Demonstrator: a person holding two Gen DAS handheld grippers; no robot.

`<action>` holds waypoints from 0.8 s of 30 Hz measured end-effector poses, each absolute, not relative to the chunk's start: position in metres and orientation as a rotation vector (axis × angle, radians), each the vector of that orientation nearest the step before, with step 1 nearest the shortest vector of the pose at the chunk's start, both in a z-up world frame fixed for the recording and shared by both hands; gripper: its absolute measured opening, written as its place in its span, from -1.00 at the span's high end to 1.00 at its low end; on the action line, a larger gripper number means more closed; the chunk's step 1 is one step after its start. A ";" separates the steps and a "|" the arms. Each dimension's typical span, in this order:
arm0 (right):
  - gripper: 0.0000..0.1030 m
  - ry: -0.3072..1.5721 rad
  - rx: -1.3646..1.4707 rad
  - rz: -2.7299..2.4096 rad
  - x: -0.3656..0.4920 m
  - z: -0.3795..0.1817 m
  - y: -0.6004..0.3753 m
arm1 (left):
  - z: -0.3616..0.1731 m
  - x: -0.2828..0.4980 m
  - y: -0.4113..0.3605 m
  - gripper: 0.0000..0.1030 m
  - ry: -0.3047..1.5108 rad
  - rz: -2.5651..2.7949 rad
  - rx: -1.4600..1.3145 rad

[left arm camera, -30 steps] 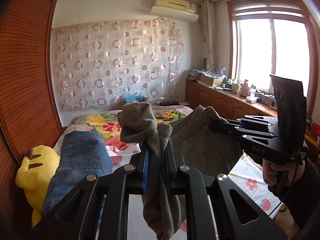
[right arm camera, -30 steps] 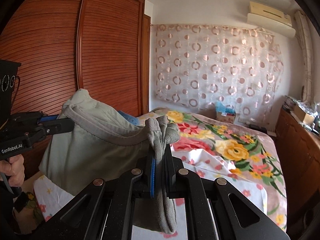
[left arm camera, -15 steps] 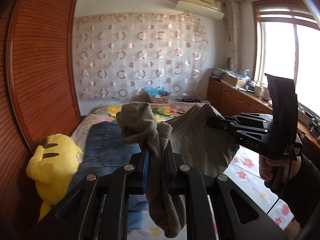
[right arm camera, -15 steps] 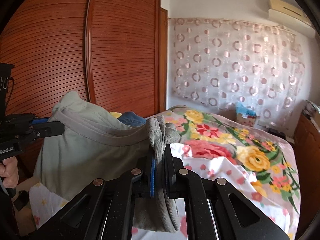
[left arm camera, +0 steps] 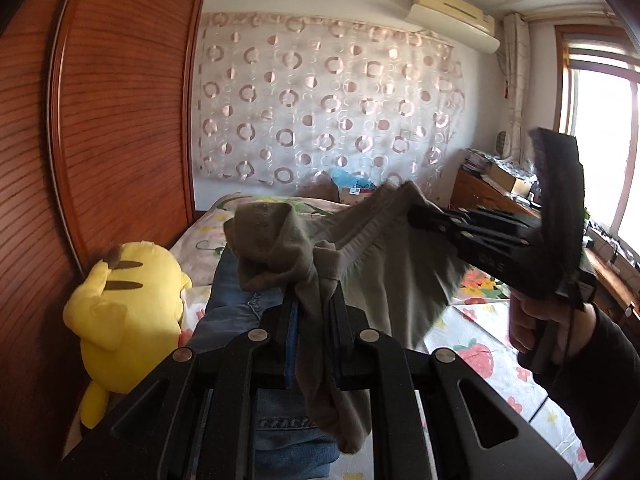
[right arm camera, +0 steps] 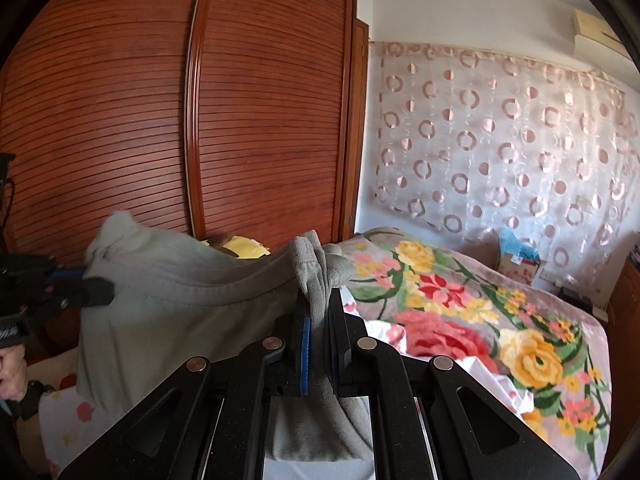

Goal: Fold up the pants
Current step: 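Carry the shorts with the right tool onto the blue jeans stack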

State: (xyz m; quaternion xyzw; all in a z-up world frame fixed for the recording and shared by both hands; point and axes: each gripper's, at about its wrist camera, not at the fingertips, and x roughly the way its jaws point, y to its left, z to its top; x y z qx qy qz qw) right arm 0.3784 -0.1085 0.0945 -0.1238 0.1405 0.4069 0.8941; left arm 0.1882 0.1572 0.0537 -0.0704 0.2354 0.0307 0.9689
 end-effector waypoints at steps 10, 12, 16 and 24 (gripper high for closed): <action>0.86 0.333 -0.323 0.959 0.414 0.084 -0.053 | 0.029 0.180 0.170 0.72 0.478 0.149 -0.234; 0.86 0.349 -0.322 0.988 0.423 0.084 -0.043 | 0.021 0.176 0.170 0.72 0.488 0.169 -0.254; 0.86 0.373 -0.322 1.028 0.435 0.084 -0.030 | 0.010 0.171 0.172 0.71 0.514 0.197 -0.270; 0.52 0.439 -0.328 1.020 0.450 0.081 -0.023 | 0.002 0.163 0.182 0.71 0.559 0.228 -0.292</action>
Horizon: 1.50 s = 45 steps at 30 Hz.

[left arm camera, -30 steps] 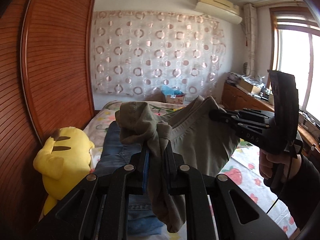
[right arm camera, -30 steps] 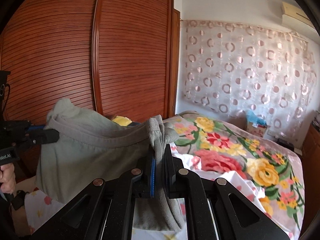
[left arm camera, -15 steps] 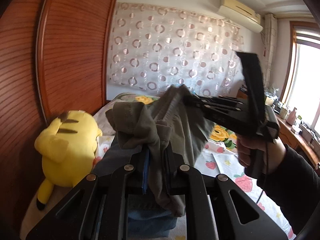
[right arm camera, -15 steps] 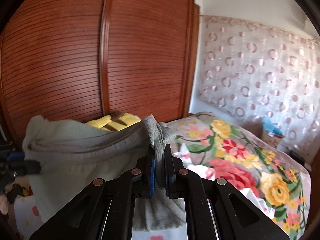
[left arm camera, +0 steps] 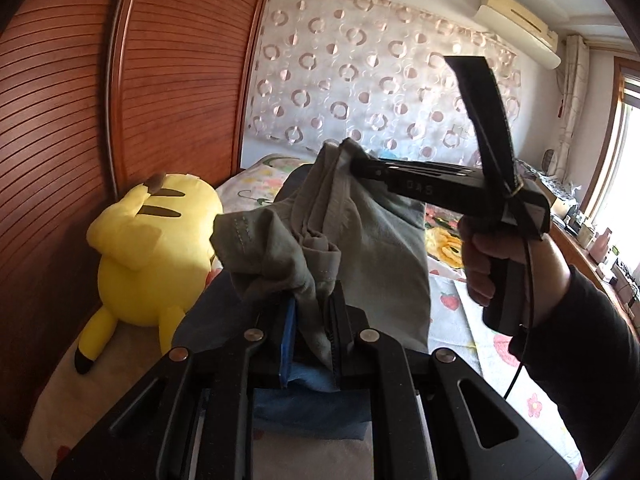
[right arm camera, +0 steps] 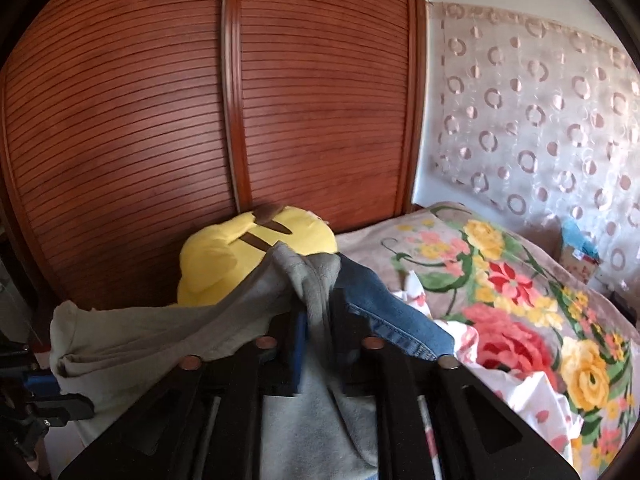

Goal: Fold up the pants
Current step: 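Carry the shorts with the right tool onto the blue jeans stack, then open the right tool and release the shorts on the jeans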

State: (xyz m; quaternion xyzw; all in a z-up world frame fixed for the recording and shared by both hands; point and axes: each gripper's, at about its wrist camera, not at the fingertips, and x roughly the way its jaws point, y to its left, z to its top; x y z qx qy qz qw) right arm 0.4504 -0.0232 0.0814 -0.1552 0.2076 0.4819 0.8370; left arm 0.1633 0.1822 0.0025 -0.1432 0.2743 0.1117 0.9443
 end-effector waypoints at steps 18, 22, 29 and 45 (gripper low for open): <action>0.37 0.501 -0.291 1.047 0.440 0.081 -0.080 | 0.006 0.186 0.182 0.04 0.595 0.172 -0.224; 0.37 0.521 -0.283 1.021 0.456 0.080 -0.071 | -0.008 0.194 0.185 0.04 0.640 0.178 -0.213; 0.37 0.540 -0.256 0.978 0.473 0.070 -0.055 | -0.015 0.198 0.187 0.04 0.663 0.178 -0.202; 0.37 0.511 -0.233 0.952 0.404 0.084 -0.080 | 0.000 0.176 0.183 0.03 0.647 0.215 -0.138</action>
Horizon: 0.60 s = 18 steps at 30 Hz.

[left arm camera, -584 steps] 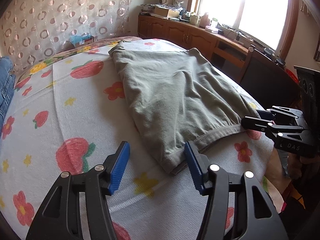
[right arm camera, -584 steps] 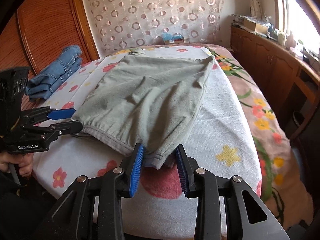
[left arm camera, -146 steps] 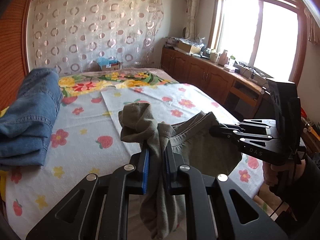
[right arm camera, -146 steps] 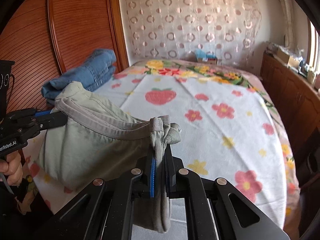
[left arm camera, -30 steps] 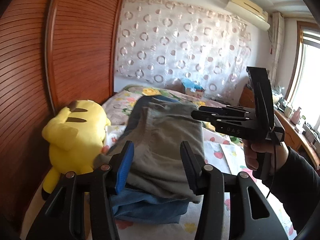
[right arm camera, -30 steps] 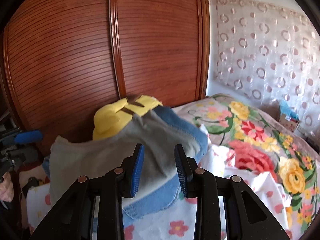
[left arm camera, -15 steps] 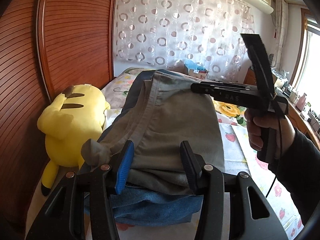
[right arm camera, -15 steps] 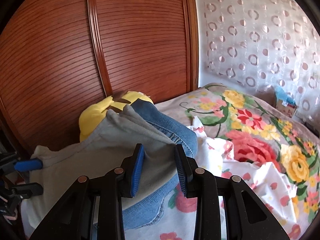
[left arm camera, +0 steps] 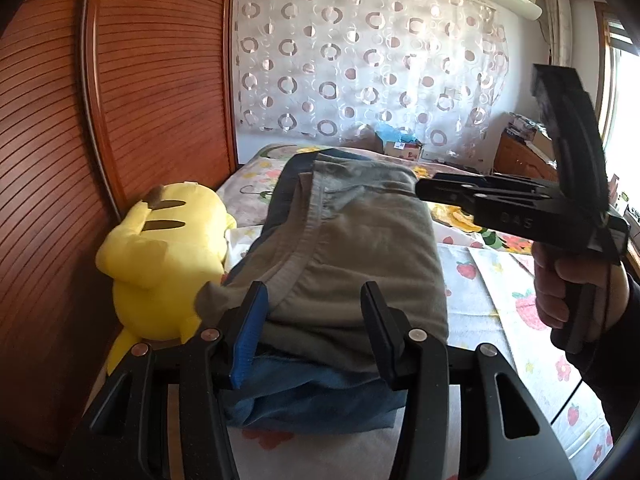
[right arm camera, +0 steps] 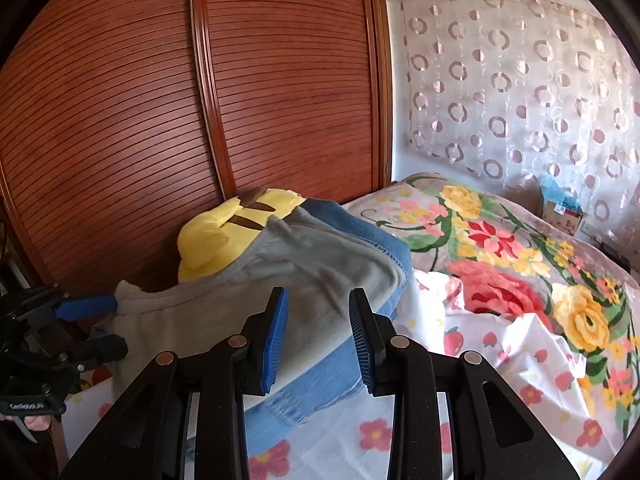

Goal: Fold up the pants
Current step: 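Open the right tool and release the shorts on the jeans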

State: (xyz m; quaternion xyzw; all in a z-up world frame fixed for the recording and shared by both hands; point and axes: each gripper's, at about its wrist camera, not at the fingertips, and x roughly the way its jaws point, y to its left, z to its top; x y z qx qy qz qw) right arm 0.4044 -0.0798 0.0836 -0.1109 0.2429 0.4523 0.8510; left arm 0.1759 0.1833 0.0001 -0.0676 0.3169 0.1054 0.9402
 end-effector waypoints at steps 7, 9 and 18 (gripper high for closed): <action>0.34 0.509 -0.224 0.949 0.383 0.085 -0.092 | 0.007 0.158 0.187 -0.57 0.620 0.244 -0.112; 0.33 0.507 -0.222 0.946 0.377 0.085 -0.094 | 0.009 0.156 0.186 -0.63 0.625 0.247 -0.101; 0.19 0.507 -0.208 0.927 0.353 0.083 -0.107 | 0.009 0.139 0.177 -0.75 0.615 0.234 -0.057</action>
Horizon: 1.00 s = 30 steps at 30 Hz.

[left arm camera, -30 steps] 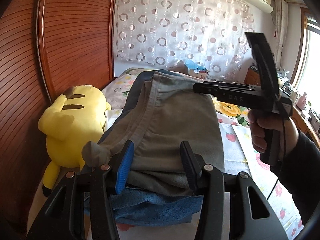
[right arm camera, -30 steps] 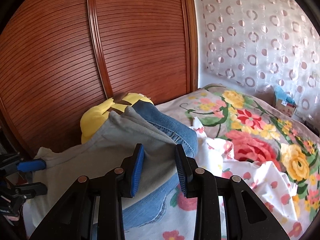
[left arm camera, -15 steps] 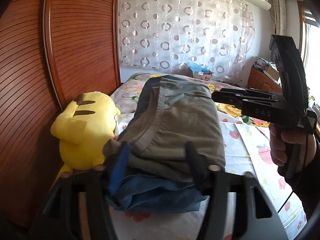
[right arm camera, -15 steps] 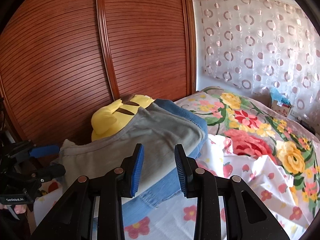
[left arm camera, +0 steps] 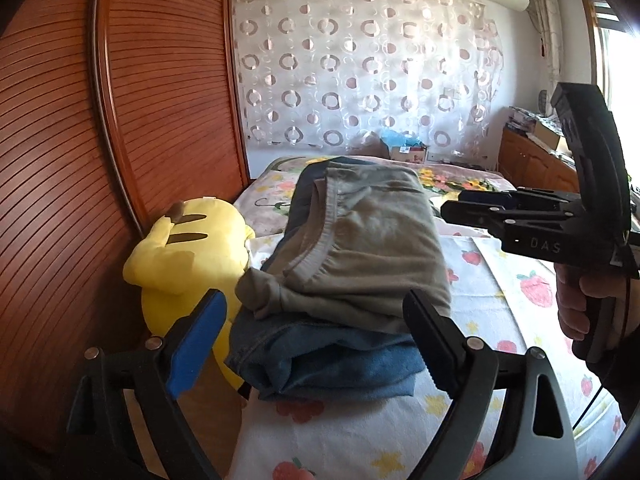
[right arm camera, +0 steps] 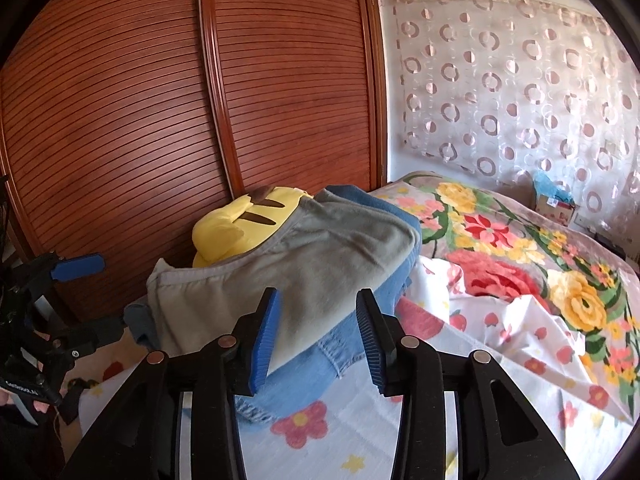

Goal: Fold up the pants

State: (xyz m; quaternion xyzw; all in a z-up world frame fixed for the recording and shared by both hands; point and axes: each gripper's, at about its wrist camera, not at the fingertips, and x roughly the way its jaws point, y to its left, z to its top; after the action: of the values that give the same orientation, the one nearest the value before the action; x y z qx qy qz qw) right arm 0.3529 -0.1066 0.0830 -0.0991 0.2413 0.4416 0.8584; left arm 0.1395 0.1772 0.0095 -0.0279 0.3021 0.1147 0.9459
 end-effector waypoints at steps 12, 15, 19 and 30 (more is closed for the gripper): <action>0.00 0.501 -0.200 0.851 0.308 0.086 -0.131 | 0.012 0.127 0.168 -0.75 0.619 0.198 -0.087; -0.03 0.500 -0.197 0.820 0.297 0.088 -0.136 | 0.014 0.124 0.162 -0.75 0.610 0.185 -0.083; -0.05 0.501 -0.187 0.796 0.281 0.088 -0.142 | 0.015 0.120 0.152 -0.75 0.607 0.167 -0.074; -0.31 0.499 -0.139 0.686 0.228 0.090 -0.181 | 0.021 0.107 0.109 -0.75 0.594 0.084 -0.037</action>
State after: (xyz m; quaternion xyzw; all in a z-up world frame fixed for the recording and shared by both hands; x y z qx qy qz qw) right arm 0.2284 -0.1809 0.0901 -0.0675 0.2418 0.3327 0.9090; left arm 0.1067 0.1086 0.0215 -0.0180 0.2927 0.0416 0.9551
